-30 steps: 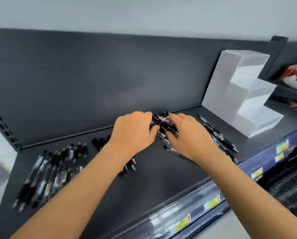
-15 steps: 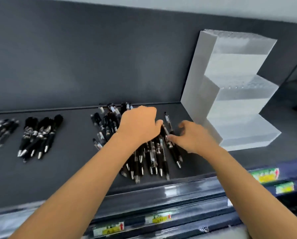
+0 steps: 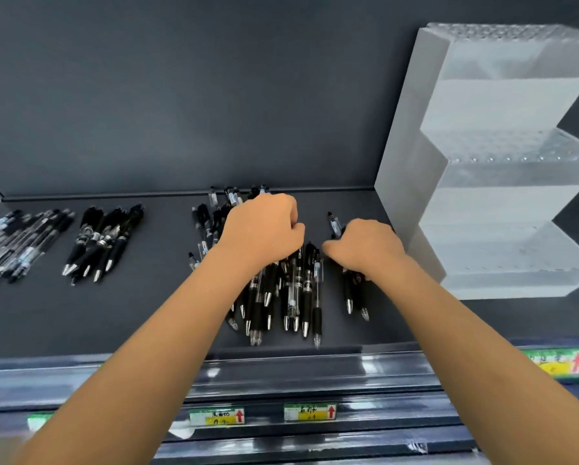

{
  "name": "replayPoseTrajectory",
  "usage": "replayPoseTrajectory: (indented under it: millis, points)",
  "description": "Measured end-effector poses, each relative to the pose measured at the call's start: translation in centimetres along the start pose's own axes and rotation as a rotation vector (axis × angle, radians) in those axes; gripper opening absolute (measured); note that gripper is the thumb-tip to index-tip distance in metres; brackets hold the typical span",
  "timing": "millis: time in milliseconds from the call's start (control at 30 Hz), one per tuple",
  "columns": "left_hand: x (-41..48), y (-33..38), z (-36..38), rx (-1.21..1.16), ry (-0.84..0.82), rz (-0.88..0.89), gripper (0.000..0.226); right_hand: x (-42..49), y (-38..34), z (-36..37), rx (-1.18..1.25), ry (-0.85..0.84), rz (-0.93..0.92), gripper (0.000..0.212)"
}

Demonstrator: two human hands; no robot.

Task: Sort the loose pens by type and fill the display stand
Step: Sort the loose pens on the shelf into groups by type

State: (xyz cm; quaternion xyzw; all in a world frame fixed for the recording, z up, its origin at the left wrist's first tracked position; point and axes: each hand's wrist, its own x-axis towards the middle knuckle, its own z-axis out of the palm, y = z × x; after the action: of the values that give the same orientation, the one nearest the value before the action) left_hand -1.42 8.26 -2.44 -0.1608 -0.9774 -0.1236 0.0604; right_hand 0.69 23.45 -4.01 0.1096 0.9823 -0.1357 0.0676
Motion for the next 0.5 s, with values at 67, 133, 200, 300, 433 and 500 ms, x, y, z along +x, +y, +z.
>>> replayPoseTrajectory:
  millis: [67,133,200,300,433,500]
  points:
    - [-0.2,0.2,-0.1,-0.011,-0.001,0.001,0.013,-0.2,-0.2,0.3,-0.081,0.02,-0.042,0.034]
    - [-0.6,0.5,-0.3,-0.006,-0.032,0.022,0.011,-0.4,-0.2,0.3,-0.087,0.024,-0.065,0.032]
    - [-0.9,1.0,-0.4,0.023,-0.102,0.059,0.013,-0.7,0.0,0.1,-0.055,-0.006,-0.073,0.031]
    - [-1.4,2.2,0.1,0.11,-0.19,0.078,0.024,-0.8,0.1,-0.3,-0.029,-0.065,-0.07,0.033]
    - [-1.4,3.5,0.9,0.15,-0.269,0.051,0.037,-0.4,0.7,-0.2,0.092,-0.055,-0.054,0.036]
    - [-1.2,4.0,1.2,0.12,-0.315,0.023,0.034,-0.1,1.2,-0.2,0.28,-0.07,-0.033,0.032]
